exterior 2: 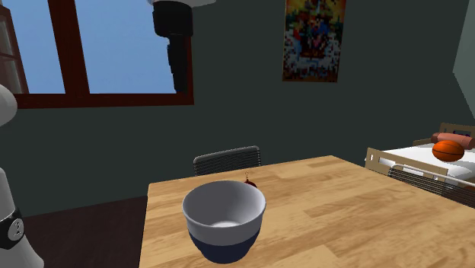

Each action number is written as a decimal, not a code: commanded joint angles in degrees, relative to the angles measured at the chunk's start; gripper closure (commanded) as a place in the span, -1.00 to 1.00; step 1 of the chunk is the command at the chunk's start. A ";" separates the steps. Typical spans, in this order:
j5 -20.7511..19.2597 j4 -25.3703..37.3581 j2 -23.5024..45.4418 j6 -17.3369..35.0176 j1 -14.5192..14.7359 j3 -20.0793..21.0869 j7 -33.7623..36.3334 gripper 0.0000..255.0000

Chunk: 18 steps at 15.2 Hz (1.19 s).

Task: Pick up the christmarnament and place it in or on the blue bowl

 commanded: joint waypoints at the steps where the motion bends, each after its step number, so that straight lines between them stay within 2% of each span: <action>1: 0.78 -1.38 2.77 4.60 0.35 -0.50 -1.16 -1.00; 10: 6.58 -2.75 19.79 23.84 3.06 -2.76 -8.16 -1.00; 18: 17.25 2.86 38.27 36.63 5.94 -3.72 -18.57 -1.00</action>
